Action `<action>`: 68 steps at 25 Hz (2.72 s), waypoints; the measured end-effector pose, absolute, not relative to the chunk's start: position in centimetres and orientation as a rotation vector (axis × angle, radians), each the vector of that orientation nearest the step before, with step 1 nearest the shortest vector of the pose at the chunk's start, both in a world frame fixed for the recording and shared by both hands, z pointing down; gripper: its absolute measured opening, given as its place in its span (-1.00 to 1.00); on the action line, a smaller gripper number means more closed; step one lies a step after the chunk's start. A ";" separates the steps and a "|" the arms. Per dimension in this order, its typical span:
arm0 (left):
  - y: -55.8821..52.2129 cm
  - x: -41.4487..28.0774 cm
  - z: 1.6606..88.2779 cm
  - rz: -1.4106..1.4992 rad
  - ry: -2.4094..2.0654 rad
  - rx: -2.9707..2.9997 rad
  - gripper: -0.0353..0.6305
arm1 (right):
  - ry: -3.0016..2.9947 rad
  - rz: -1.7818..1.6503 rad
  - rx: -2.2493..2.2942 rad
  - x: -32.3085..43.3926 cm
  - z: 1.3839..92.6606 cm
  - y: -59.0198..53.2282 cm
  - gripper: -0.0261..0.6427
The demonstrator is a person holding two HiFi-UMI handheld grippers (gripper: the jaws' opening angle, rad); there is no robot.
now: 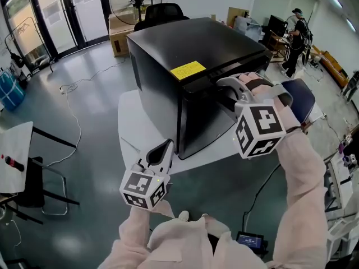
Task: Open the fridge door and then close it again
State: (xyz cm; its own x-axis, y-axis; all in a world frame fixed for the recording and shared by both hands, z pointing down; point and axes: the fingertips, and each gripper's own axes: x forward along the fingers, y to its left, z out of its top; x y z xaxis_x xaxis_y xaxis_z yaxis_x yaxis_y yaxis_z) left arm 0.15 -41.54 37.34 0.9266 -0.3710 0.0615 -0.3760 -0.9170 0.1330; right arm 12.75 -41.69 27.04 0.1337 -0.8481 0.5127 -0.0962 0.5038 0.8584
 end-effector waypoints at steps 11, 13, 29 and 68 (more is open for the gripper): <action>-41.7 -1.0 37.6 0.018 -0.614 2.911 -0.86 | -1.335 -0.665 0.938 12.6 27.1 -41.5 -0.57; -41.4 -0.6 37.6 0.016 -0.615 2.908 -0.86 | -1.330 -0.663 0.942 13.2 27.0 -41.2 -0.57; -41.1 0.5 38.2 0.033 -0.543 2.900 -0.86 | -1.300 -0.621 0.896 14.3 26.7 -34.3 -0.51; -28.5 12.8 38.0 0.120 -0.567 2.936 -0.86 | -1.386 -0.884 0.780 21.2 28.0 -20.7 -0.45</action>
